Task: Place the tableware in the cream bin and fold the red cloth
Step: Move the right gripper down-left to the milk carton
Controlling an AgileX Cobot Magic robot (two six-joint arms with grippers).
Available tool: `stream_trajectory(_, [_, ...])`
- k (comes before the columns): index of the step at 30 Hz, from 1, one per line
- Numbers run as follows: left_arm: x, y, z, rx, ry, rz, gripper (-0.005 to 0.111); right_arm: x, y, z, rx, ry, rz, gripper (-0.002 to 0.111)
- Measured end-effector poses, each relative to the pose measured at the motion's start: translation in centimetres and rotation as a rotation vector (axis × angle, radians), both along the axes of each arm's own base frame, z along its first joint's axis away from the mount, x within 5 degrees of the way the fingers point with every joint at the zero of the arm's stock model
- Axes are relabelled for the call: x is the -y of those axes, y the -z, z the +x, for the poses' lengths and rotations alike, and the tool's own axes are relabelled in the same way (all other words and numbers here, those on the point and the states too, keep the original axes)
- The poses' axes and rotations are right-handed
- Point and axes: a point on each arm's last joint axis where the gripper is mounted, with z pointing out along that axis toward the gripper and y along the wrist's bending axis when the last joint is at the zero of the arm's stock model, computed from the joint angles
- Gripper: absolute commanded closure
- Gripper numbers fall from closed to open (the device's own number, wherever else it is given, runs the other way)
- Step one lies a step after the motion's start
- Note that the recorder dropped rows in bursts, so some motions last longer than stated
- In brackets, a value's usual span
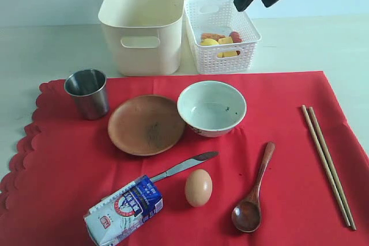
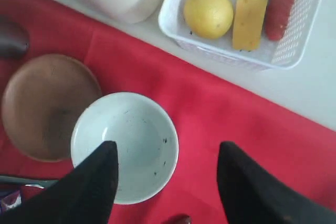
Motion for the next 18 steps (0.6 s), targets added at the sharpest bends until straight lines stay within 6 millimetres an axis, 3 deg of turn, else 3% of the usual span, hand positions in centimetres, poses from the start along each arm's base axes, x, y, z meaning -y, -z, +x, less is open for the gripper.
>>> stream_trajectory(13, [0.0, 0.0, 0.0, 0.0, 0.0, 0.0, 0.107, 0.7, 1.8, -6.6, -0.087, -0.098, 0.097, 0.054])
stream_trajectory(18, [0.0, 0.0, 0.0, 0.0, 0.0, 0.0, 0.107, 1.0, 2.8, -8.2, -0.103, -0.101, 0.111, 0.054])
